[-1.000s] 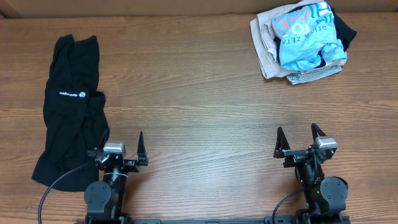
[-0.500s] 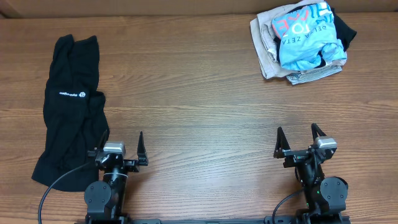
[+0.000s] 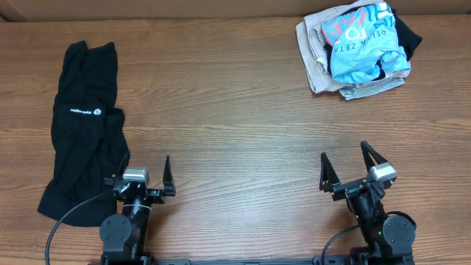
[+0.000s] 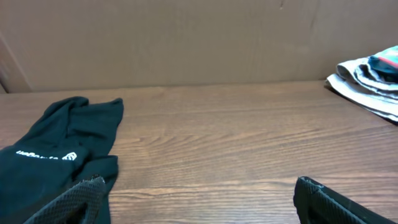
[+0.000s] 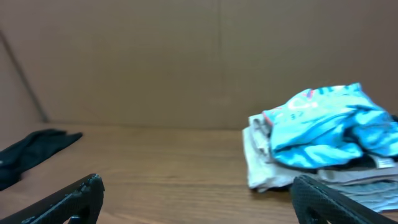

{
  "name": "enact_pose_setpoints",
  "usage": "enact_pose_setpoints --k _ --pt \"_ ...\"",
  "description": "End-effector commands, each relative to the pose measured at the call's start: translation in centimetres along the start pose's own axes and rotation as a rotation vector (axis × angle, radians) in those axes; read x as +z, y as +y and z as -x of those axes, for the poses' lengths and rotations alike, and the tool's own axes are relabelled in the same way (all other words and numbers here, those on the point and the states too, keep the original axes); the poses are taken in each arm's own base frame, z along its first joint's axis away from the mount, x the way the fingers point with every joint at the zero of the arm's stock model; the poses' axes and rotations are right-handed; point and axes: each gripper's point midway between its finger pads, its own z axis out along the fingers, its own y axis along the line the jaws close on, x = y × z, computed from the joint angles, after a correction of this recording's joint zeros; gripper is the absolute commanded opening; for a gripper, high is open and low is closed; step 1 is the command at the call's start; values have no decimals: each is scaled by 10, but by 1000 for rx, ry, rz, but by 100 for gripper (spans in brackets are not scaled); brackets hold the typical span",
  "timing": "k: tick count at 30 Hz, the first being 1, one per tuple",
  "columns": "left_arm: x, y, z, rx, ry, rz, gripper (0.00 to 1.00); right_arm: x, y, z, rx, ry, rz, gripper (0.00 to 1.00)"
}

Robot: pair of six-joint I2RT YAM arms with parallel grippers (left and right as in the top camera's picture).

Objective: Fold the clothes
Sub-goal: 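Reach the left gripper to the black garment's top edge and grasp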

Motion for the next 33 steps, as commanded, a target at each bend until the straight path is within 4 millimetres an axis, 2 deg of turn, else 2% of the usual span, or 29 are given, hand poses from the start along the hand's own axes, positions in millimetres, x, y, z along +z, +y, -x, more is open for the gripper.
enact_pose_setpoints --k 1,7,11,16,23,27,30,33 --pt "-7 -5 17 19 -4 -29 100 -5 16 31 -11 -48 71 100" --pt "-32 -3 58 23 52 -9 100 -15 24 75 -15 -56 72 100" --pt "-39 -4 82 20 101 -15 100 -11 25 92 -2 -14 68 100" --pt "-28 -4 100 8 237 -21 100 12 22 94 44 156 57 100" --pt "1 -10 113 -13 536 -78 100 60 23 83 139 447 97 100" --pt "33 -7 103 59 647 -99 100 97 32 67 191 515 212 100" --pt "54 -4 77 125 736 -123 100 116 48 43 250 566 354 100" --pt "73 14 50 156 831 -45 100 129 56 20 305 613 451 100"
